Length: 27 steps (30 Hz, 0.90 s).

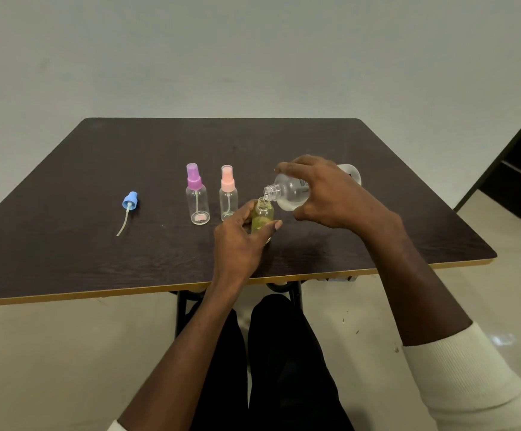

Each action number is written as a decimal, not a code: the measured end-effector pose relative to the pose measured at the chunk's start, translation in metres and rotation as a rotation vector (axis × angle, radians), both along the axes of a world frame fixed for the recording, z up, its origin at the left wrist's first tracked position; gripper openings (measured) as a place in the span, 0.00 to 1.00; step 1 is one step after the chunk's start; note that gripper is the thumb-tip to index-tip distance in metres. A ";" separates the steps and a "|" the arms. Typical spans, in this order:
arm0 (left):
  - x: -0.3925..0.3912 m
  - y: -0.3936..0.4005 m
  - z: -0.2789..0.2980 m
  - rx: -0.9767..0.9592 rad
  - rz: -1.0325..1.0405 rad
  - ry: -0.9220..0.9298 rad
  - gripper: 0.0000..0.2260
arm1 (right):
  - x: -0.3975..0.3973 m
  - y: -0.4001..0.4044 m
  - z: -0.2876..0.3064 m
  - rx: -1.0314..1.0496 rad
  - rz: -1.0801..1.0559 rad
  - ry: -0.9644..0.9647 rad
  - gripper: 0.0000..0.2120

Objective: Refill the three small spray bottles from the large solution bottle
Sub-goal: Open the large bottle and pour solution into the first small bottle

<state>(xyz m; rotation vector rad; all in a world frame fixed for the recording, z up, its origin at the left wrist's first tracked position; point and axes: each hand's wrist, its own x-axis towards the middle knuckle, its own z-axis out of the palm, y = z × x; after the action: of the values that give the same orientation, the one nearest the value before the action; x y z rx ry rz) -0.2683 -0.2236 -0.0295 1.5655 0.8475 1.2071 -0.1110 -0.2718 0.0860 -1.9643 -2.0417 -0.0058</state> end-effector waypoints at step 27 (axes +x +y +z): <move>0.001 0.002 -0.004 -0.007 0.005 0.018 0.21 | 0.001 0.000 -0.001 0.000 0.005 0.005 0.38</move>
<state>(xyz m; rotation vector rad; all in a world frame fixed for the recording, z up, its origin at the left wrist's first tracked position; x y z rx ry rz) -0.2673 -0.2218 -0.0339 1.5717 0.8676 1.1939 -0.1104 -0.2720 0.0854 -1.9574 -2.0431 0.0003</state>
